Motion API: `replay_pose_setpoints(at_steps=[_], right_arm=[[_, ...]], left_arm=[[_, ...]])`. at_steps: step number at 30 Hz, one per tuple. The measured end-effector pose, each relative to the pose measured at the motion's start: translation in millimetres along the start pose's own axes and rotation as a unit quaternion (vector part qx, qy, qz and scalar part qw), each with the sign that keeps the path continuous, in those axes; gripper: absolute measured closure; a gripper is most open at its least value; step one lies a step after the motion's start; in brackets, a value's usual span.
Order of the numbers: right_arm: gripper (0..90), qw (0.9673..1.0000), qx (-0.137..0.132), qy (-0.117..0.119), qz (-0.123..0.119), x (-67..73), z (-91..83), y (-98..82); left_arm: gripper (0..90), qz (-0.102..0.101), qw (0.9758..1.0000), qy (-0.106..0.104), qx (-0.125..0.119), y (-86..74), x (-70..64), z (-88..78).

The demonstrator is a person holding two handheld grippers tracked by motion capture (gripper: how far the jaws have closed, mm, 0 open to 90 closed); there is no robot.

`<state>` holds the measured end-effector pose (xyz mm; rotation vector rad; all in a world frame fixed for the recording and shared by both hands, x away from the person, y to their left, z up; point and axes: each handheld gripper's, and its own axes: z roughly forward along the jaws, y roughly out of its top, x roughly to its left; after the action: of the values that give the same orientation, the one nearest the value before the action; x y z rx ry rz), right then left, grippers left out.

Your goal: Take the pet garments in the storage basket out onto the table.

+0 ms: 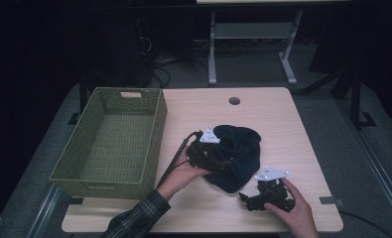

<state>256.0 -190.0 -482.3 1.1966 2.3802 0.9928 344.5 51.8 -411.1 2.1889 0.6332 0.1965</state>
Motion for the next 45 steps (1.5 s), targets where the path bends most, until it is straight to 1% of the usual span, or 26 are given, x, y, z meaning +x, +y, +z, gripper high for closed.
replay_pose_setpoints(at_steps=[2, 7, 9, 13, 18, 20, 26, 28, 31, 33, 35, 38, 41, 42, 43, 45], right_arm=[[0.0, 1.0000, 0.000, 0.000, -0.001, -0.1, 0.1, 0.0], [0.0, 1.0000, 0.000, 0.000, -0.001, -0.1, 0.1, 0.0], [0.0, 1.0000, 0.000, 0.000, -0.001, -0.1, 0.1, 0.0], [0.0, 1.0000, -0.001, 0.000, -0.001, -0.1, 0.1, 0.0], [0.0, 1.0000, 0.000, 0.000, -0.001, -0.1, 0.1, 0.0], [0.0, 1.0000, 0.000, 0.000, 0.000, 0.0, 0.1, 0.0], [0.0, 1.0000, 0.000, 0.000, 0.000, 0.0, 0.1, 0.0], [0.0, 1.0000, 0.000, 0.000, 0.000, 0.0, 0.1, 0.0], [0.0, 1.0000, 0.000, 0.000, 0.000, 0.0, 0.1, 0.0], [0.0, 1.0000, 0.000, 0.000, 0.000, 0.0, 0.1, 0.0], [0.0, 1.0000, 0.000, 0.000, -0.001, -0.1, 0.0, 0.0], [0.0, 1.0000, 0.000, 0.000, 0.000, 0.0, 0.0, 0.0], [0.0, 1.0000, 0.000, 0.000, 0.000, 0.0, 0.1, 0.0], [0.0, 1.0000, 0.000, 0.000, 0.000, -0.1, 0.1, 0.0], [0.0, 1.0000, 0.000, 0.000, -0.001, -0.1, 0.1, 0.0], [0.0, 1.0000, 0.000, 0.000, -0.001, -0.1, 0.1, 0.0]], left_arm=[[13.3, -0.009, 0.9999, 0.003, -0.008, -5.6, -0.2, -6.0], [13.3, -0.013, 0.9998, 0.013, -0.008, -19.5, -0.5, -17.3], [13.3, -0.019, 0.9996, 0.016, -0.012, -24.5, -1.6, -20.0], [13.3, -0.023, 0.9995, 0.020, -0.012, -34.6, -3.3, -27.5], [13.3, -0.022, 0.9995, 0.024, -0.003, -46.4, -5.8, -32.7], [13.3, -0.026, 0.9994, 0.024, -0.001, -51.3, -7.0, -34.3], [13.1, -0.021, 0.9989, 0.034, 0.023, -66.6, -10.8, -33.1], [13.0, -0.018, 0.9985, 0.037, 0.036, -73.1, -11.9, -30.3], [13.0, -0.020, 0.9978, 0.037, 0.051, -80.5, -12.7, -27.0], [13.0, -0.017, 0.9972, 0.043, 0.059, -84.2, -13.0, -25.7], [13.0, -0.019, 0.9970, 0.044, 0.061, -86.1, -12.1, -26.1], [12.9, -0.016, 0.9965, 0.049, 0.066, -89.8, -11.4, -24.8], [12.9, -0.006, 0.9955, 0.054, 0.078, -93.8, -10.8, -21.1], [12.9, -0.002, 0.9955, 0.055, 0.077, -95.6, -10.9, -19.7], [12.8, -0.001, 0.9962, 0.054, 0.068, -97.5, -10.9, -19.7], [12.7, 0.001, 0.9967, 0.053, 0.061, -98.9, -10.1, -19.7]])
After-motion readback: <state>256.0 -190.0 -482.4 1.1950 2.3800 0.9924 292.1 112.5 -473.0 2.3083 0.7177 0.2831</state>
